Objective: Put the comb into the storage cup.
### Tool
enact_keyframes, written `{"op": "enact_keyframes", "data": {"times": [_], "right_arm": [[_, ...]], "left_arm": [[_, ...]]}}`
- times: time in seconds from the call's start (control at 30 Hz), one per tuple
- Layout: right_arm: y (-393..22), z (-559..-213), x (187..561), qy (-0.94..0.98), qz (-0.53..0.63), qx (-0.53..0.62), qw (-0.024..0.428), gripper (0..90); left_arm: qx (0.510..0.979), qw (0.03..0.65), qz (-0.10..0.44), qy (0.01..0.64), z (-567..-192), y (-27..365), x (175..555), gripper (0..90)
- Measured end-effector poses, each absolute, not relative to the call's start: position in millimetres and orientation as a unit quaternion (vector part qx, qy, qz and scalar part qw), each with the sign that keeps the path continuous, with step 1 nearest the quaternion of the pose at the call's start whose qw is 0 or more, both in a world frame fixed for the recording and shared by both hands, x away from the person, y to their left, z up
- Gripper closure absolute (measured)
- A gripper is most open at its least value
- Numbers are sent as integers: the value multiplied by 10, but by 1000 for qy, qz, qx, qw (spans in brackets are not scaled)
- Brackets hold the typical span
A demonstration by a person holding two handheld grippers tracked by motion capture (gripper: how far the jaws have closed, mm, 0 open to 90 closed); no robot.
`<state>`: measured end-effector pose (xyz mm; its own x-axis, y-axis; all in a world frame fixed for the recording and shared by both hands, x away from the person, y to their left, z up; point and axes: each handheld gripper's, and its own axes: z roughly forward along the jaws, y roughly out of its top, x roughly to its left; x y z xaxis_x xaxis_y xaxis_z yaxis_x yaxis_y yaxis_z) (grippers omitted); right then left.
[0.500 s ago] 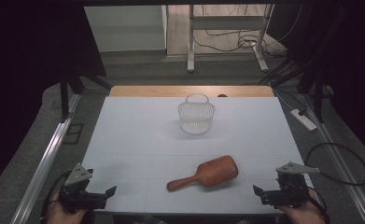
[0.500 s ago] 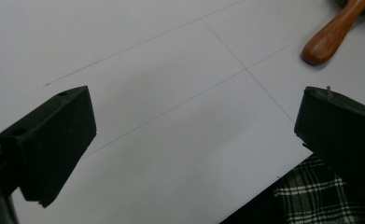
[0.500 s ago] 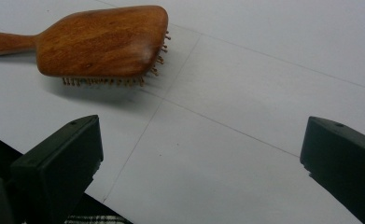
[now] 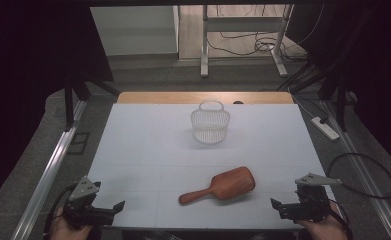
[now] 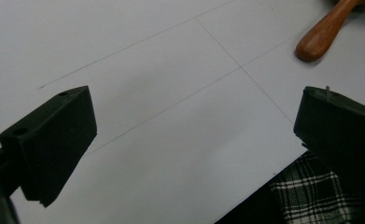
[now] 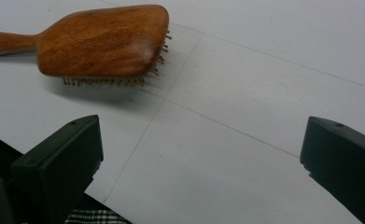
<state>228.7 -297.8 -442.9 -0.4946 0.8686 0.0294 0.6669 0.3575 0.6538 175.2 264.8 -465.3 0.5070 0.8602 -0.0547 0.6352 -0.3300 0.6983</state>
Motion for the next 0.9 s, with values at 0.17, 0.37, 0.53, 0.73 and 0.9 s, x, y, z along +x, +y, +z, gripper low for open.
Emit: {"op": "enact_keyframes", "data": {"times": [0.17, 0.37, 0.53, 0.73, 0.9], "right_arm": [[-2966, -4425, 2278, 811, 309, 469, 166, 0], [-2961, -4417, 2273, 813, 314, 461, 165, 0], [-2962, -4405, 2270, 817, 319, 453, 162, 0], [-2945, -4322, 2317, 819, 321, 443, 173, 0], [-2933, -4325, 2346, 821, 323, 439, 170, 0]], "left_arm": [[796, 344, 163, 471, -4654, 2662, 1751, 2], [795, 346, 162, 472, -4655, 2667, 1752, 3], [796, 343, 165, 471, -4655, 2657, 1753, 3], [796, 342, 165, 472, -4655, 2658, 1757, 3], [796, 340, 167, 472, -4655, 2653, 1757, 3]]}}
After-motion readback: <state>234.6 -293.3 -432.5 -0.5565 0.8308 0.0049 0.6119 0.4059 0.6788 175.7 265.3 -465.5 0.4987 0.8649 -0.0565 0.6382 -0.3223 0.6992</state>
